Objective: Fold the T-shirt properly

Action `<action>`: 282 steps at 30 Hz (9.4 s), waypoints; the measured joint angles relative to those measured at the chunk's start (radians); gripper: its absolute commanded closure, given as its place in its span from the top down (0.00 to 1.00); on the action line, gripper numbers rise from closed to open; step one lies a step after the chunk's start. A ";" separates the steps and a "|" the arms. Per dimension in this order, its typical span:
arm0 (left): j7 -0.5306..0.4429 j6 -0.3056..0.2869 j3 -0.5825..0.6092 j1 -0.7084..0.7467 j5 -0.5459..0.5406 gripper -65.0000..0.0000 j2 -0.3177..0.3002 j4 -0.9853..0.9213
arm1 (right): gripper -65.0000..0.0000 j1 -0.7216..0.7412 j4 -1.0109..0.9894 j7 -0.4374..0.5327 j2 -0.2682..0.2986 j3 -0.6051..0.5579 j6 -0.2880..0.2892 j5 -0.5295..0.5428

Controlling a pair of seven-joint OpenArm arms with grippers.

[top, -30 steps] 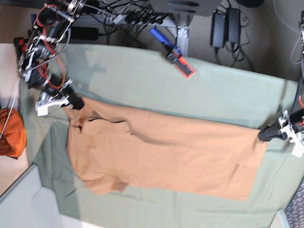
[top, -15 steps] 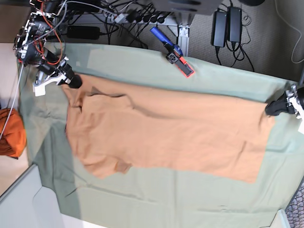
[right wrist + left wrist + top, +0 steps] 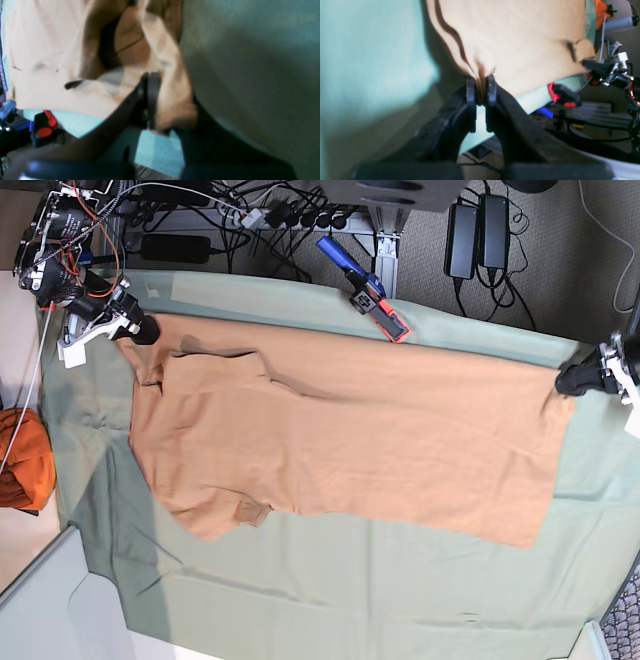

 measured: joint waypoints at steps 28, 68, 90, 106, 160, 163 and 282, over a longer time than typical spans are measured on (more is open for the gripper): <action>-0.376 -0.003 -0.087 -0.298 0.448 0.56 -0.029 -0.001 | 0.67 0.011 0.008 0.101 0.003 0.003 0.020 -0.069; -0.499 -0.007 0.246 -0.668 0.610 0.29 0.185 -0.534 | 0.67 0.012 0.008 0.112 0.003 0.004 0.021 -0.097; -0.458 -0.007 0.245 -0.675 0.607 0.00 0.155 -0.381 | 0.67 0.043 0.008 0.109 0.003 0.004 0.022 -0.106; -0.588 0.008 0.243 -0.662 0.767 0.53 0.121 -0.381 | 0.67 0.045 0.008 0.109 0.003 0.004 0.022 -0.110; -0.481 0.007 0.240 -0.648 0.583 0.47 0.243 -0.525 | 0.67 0.045 0.008 0.112 0.003 0.004 0.022 -0.113; -0.446 0.007 0.241 -0.645 0.568 0.22 0.243 -0.525 | 0.67 0.045 0.008 0.112 0.003 0.004 0.022 -0.113; -0.006 0.003 0.246 -0.604 0.048 0.00 0.024 -0.430 | 0.00 0.590 -0.322 0.294 -0.096 -0.253 0.022 -0.402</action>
